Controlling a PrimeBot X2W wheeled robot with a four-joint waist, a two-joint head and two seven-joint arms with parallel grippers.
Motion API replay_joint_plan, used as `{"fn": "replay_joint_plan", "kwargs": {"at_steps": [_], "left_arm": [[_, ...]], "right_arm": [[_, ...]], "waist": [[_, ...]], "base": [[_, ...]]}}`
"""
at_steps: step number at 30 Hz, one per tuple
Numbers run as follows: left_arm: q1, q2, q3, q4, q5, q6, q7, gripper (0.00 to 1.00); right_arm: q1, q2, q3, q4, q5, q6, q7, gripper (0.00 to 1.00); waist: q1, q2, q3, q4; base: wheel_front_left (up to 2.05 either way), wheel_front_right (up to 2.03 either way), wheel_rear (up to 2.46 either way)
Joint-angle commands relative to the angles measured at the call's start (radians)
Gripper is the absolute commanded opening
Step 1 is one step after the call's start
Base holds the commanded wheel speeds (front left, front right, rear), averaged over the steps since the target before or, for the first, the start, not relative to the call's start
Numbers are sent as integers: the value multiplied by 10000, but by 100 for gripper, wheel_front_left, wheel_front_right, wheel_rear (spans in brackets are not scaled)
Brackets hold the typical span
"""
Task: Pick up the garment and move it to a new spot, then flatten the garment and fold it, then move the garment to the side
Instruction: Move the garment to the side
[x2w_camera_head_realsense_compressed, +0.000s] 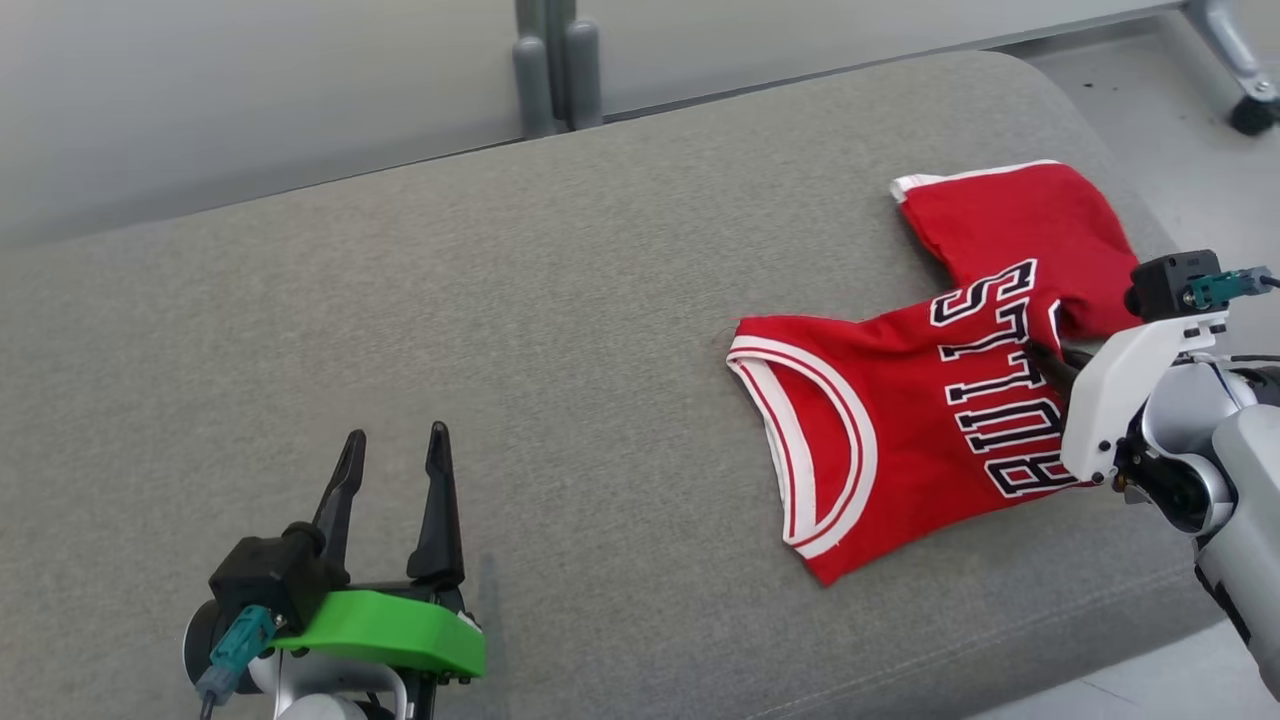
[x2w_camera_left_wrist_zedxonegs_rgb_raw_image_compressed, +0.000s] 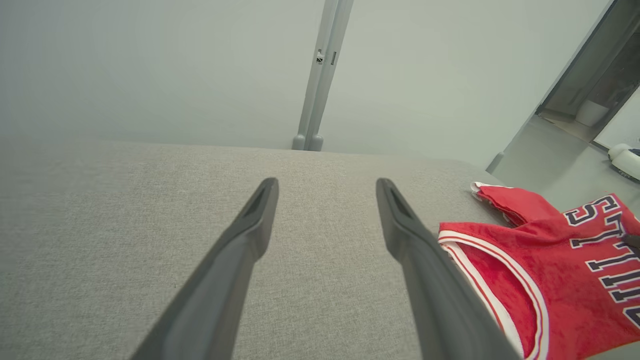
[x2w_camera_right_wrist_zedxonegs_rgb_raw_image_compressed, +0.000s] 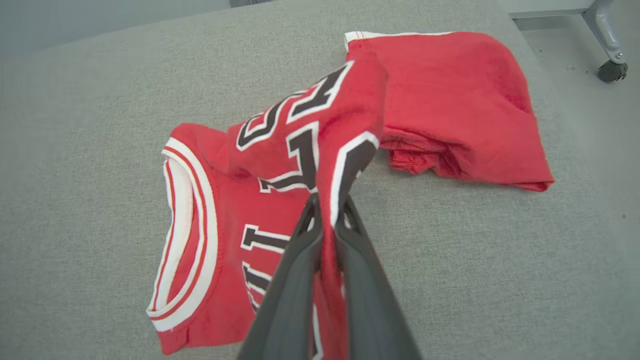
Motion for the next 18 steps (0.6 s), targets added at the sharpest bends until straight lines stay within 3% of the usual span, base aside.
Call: {"fn": "replay_joint_plan", "kwargs": {"at_steps": [1,8,18], "left_arm": [[-102,57,-10,25,24,3,-20,100],[-226,109,9,26,54,45,23,100],[59,201,390,74,-117,214,-163,100]], "right_arm": [[-87,2,-61,-73,-74,-10,65,0],[-144,270,-307,-442,-322,-10,200,0],[-825,796,-715,-609,-941,-11,501,0]], "waist": [[0,0,-139,-916],[0,0,51,-1226],[0,0,-80,-742]], "base": [[0,0,0],[0,0,0],[0,0,0]]}}
